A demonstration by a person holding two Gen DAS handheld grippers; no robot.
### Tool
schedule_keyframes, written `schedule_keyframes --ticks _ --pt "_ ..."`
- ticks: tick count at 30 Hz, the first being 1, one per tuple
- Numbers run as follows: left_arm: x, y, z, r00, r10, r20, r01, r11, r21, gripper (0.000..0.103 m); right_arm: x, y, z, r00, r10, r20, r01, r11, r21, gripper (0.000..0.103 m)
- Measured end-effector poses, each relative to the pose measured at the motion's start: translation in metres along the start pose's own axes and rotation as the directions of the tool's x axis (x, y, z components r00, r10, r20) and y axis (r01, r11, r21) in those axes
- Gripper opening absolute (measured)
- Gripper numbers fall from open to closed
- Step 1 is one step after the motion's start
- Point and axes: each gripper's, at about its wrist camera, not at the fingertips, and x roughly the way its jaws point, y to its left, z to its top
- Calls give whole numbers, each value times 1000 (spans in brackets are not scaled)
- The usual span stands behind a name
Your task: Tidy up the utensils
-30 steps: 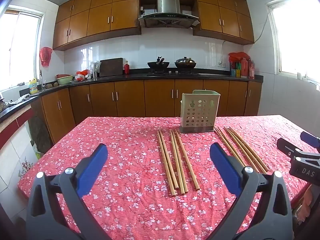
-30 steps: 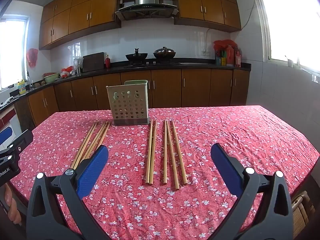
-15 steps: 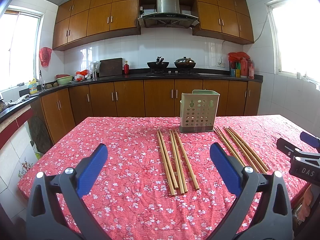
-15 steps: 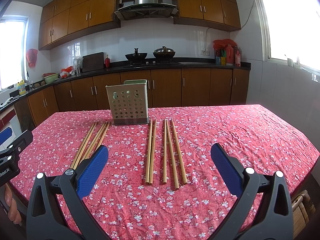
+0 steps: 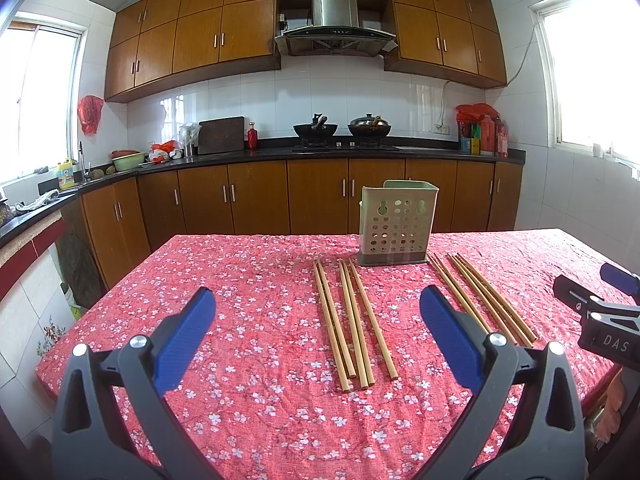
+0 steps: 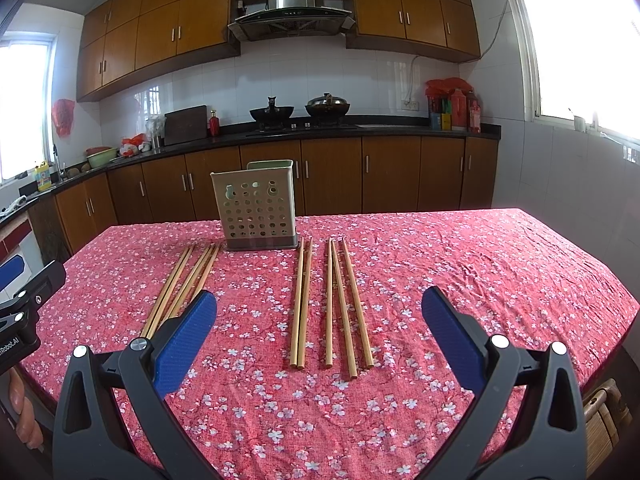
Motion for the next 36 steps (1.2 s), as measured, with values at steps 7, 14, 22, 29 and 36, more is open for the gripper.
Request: schedule_keyframes --ticks 7,14,22,29,36 --pt "0 0 0 1000 0 0 0 1000 0 99 -1 0 0 1000 1 -1 -1 1000 1 101" --pt "0 0 0 1000 0 1 0 1000 1 99 -1 -1 0 1000 1 -1 -1 1000 3 101" --pt "0 0 0 1000 1 1 -1 1000 2 99 -1 -1 0 1000 2 -1 -2 1000 4 101" --pt "0 0 0 1000 1 1 -1 1000 2 99 -2 -2 0 1000 1 -1 -1 1000 4 101" --pt "0 0 0 1000 1 0 -1 1000 3 99 -2 -3 0 1000 2 -1 -2 1000 5 101"
